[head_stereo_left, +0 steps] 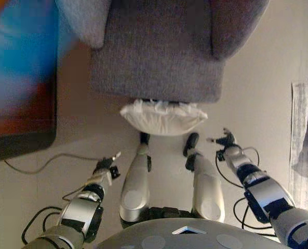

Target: Pick up the cushion and take it to the sofa

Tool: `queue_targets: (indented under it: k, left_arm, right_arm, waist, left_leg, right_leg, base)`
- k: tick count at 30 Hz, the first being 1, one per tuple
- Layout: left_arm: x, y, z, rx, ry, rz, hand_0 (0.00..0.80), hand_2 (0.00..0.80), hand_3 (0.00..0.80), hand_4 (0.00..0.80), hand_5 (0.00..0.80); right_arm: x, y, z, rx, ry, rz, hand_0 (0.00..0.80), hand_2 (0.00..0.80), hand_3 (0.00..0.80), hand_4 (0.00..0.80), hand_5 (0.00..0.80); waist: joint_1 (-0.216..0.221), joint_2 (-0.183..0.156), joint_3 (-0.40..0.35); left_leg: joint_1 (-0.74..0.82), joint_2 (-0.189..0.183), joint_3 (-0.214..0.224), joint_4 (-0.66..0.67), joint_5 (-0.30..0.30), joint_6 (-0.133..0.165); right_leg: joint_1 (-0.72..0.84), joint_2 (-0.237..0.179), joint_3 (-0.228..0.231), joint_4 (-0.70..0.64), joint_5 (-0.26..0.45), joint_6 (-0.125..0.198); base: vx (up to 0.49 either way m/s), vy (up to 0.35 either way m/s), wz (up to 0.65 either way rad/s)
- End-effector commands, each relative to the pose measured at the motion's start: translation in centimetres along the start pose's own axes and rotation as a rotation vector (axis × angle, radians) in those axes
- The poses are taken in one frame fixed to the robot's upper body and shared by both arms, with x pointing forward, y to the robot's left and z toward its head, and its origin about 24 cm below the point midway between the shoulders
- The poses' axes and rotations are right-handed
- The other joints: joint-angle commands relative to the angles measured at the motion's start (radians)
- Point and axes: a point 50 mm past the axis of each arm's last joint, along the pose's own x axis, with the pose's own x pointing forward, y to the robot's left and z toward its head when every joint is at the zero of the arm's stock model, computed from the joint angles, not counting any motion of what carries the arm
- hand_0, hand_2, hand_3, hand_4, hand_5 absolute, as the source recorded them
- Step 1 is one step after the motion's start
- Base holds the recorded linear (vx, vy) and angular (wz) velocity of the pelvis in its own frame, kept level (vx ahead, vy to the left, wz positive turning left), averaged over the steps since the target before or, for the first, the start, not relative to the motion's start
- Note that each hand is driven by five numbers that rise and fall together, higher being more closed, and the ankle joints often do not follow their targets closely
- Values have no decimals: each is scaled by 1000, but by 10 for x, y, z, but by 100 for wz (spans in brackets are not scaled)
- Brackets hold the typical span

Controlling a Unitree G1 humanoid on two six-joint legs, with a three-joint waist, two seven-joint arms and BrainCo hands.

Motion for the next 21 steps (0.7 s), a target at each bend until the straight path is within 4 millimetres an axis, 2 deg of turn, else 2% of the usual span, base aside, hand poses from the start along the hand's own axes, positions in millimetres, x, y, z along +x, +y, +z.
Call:
queue_targets:
  k: [1, 5, 7, 9, 14, 21]
  left_arm:
    - [0, 2, 44, -32, -186, 80, 0, 0, 0, 0, 0]
    - [-7, -13, 78, -63, -350, 49, 0, 0, 0, 0, 0]
    - [-5, 1, 102, -71, -399, 41, 0, 0, 0, 0, 0]
    - [-6, 4, 120, -83, -442, 35, 0, 0, 0, 0, 0]
    - [-12, -5, 123, -98, -524, 55, 0, 0, 0, 0, 0]
    - [-27, -19, 164, -129, -638, 15, 0, 0, 0, 0, 0]
  right_arm:
    - [4, -18, 32, 49, -122, -97, 0, 0, 0, 0, 0]
    - [7, -33, 54, 61, -187, -158, 0, 0, 0, 0, 0]
    - [10, -47, 63, 51, -210, -187, 0, 0, 0, 0, 0]
    - [12, -59, 73, 45, -233, -207, 0, 0, 0, 0, 0]
    - [12, -65, 85, 76, -279, -234, 0, 0, 0, 0, 0]
    - [11, -81, 116, 63, -361, -265, 0, 0, 0, 0, 0]
  waist:
    - [-13, -19, 51]
    - [-27, -11, 64]
    - [-35, -1, 64]
    - [-41, 5, 64]
    - [-43, -5, 64]
    - [-49, -9, 64]
  left_leg:
    - [-68, -43, 12, 129, -61, 37]
    - [-156, -47, 16, 166, -64, 40]
    - [-208, -46, 21, 189, -64, 36]
    - [-260, -40, 26, 207, -64, 38]
    - [-384, -32, 15, 255, -73, 38]
    - [-535, -21, 6, 306, -88, 37]
  right_leg:
    - [38, -16, 61, -63, -17, 75]
    - [-57, -26, 77, -44, -6, 83]
    - [-113, -34, 87, -28, -3, 87]
    - [-172, -38, 100, -15, 1, 89]
    - [-297, -36, 118, 35, -1, 83]
    - [-452, -29, 140, 97, -14, 74]
  base:
    - [-24, 90, 7]
    - [-3, 85, 11]
    - [1, 112, 14]
    - [-3, 76, 12]
    - [-2, -5, 3]
    - [-2, 5, 3]
